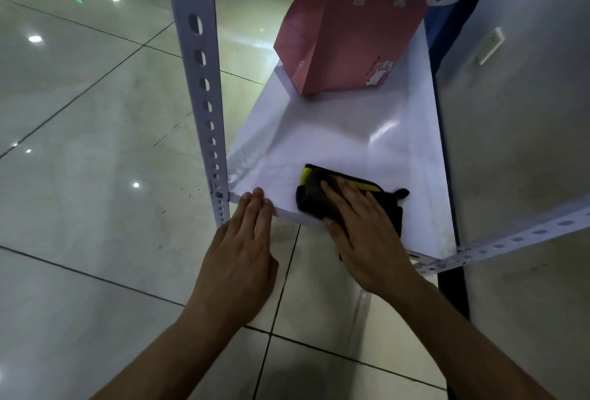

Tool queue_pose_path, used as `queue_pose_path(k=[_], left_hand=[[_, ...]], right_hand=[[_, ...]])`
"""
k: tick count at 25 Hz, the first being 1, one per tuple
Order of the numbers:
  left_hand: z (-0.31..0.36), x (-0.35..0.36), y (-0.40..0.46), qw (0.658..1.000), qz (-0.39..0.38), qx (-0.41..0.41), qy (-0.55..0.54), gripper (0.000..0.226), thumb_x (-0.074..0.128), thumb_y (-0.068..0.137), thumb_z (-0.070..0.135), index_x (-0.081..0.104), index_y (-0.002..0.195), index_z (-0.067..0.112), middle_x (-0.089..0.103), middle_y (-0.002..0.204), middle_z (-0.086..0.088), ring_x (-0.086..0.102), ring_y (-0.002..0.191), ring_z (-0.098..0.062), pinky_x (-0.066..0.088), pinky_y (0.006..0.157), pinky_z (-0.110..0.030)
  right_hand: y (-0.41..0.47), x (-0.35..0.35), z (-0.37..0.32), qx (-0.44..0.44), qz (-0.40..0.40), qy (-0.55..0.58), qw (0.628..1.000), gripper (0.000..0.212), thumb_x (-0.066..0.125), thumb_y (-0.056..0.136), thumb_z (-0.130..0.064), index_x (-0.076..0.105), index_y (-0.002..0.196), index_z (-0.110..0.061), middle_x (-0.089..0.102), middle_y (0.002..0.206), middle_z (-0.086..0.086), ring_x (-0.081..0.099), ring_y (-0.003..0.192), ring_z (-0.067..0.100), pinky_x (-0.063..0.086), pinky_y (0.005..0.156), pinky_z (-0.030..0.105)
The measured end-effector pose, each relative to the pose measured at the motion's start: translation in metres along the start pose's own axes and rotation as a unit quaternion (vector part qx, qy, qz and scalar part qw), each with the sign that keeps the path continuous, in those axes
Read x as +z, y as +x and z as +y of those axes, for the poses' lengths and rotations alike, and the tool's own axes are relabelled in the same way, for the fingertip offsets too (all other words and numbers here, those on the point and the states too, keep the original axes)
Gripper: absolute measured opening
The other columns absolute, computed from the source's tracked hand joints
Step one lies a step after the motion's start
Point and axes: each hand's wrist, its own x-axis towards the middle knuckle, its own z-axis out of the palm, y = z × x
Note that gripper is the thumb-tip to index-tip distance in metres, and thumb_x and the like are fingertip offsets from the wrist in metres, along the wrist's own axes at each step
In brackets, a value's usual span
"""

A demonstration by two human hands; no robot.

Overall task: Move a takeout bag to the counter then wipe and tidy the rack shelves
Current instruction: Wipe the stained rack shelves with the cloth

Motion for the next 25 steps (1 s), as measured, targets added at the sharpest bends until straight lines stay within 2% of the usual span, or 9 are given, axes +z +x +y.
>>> queue_pose_path(k=[2,4,6,8,10,14,18,22,25], left_hand=[[0.000,-0.001,0.000,1.000,-0.003,-0.002,0.002,0.077,0.049,0.093,0.020,0.011,0.158,0.007,0.000,0.166,-0.012,0.002,0.154,-0.024,0.024,0.121,-0.043],[-0.002,-0.002,-0.003,1.000,-0.020,-0.003,0.017,0.079,0.045,0.094,0.026,0.001,0.158,0.010,-0.011,0.166,-0.010,-0.007,0.153,-0.023,0.019,0.123,-0.045],[-0.006,-0.004,-0.003,0.999,-0.035,0.008,0.037,0.085,0.041,0.095,0.033,-0.014,0.156,0.013,-0.025,0.162,-0.008,-0.021,0.151,-0.022,0.011,0.124,-0.046],[-0.010,-0.005,-0.001,0.998,-0.044,0.026,0.042,0.088,0.041,0.095,0.036,-0.021,0.154,0.013,-0.032,0.160,-0.008,-0.027,0.149,-0.022,0.006,0.124,-0.046],[-0.013,-0.007,-0.001,0.998,-0.047,0.035,0.032,0.089,0.042,0.095,0.035,-0.021,0.154,0.013,-0.032,0.160,-0.007,-0.028,0.148,-0.022,0.005,0.124,-0.046],[-0.009,-0.005,0.001,0.998,-0.039,0.024,0.034,0.091,0.044,0.093,0.038,-0.018,0.155,0.010,-0.027,0.162,-0.010,-0.022,0.150,-0.023,0.007,0.124,-0.046],[-0.003,0.000,0.003,0.999,-0.022,0.002,0.039,0.092,0.049,0.092,0.038,-0.009,0.157,0.009,-0.008,0.166,-0.013,-0.008,0.153,-0.025,0.010,0.124,-0.046],[-0.012,0.002,0.001,0.999,-0.013,0.011,0.045,0.086,0.046,0.093,0.037,-0.004,0.158,0.010,-0.011,0.166,-0.010,-0.007,0.153,-0.022,0.011,0.124,-0.044],[-0.012,0.001,0.000,1.000,-0.013,0.004,0.028,0.086,0.045,0.094,0.039,-0.008,0.157,0.013,-0.017,0.165,-0.007,-0.015,0.151,-0.019,0.010,0.125,-0.044]], right_hand=[[0.018,-0.012,0.018,0.004,0.003,0.003,1.000,0.054,0.036,0.105,-0.036,0.030,0.157,-0.027,0.034,0.162,0.002,0.030,0.149,0.020,0.022,0.122,0.043],[0.035,-0.021,0.038,0.060,0.040,-0.020,0.997,0.052,0.041,0.105,-0.027,0.034,0.156,-0.017,0.038,0.159,0.009,0.035,0.147,0.027,0.025,0.120,0.045],[0.049,-0.023,0.051,0.143,0.079,-0.035,0.986,0.053,0.039,0.105,-0.026,0.032,0.156,-0.013,0.037,0.160,0.011,0.033,0.148,0.028,0.023,0.120,0.045],[0.063,-0.018,0.044,0.175,0.080,-0.041,0.980,0.055,0.037,0.106,-0.028,0.028,0.158,-0.013,0.032,0.162,0.014,0.028,0.150,0.029,0.019,0.122,0.045],[0.082,-0.014,0.024,0.139,0.046,-0.028,0.989,0.056,0.036,0.106,-0.030,0.025,0.159,-0.016,0.026,0.165,0.014,0.023,0.152,0.030,0.015,0.123,0.044],[0.128,0.002,-0.037,0.007,-0.022,-0.021,1.000,0.054,0.034,0.108,-0.036,0.023,0.160,-0.024,0.023,0.167,0.007,0.018,0.154,0.023,0.010,0.124,0.039],[0.144,0.018,-0.085,-0.110,-0.055,0.050,0.991,0.051,0.040,0.106,-0.029,0.033,0.157,-0.028,0.030,0.165,0.000,0.022,0.153,0.019,0.013,0.124,0.040],[0.115,-0.002,-0.043,-0.134,-0.034,0.099,0.985,0.044,0.046,0.106,-0.020,0.046,0.150,-0.022,0.046,0.155,0.000,0.039,0.145,0.018,0.031,0.118,0.044],[0.079,-0.023,0.007,-0.071,0.010,0.088,0.994,0.043,0.047,0.106,-0.019,0.048,0.149,-0.021,0.048,0.154,0.000,0.042,0.143,0.018,0.033,0.116,0.044]])
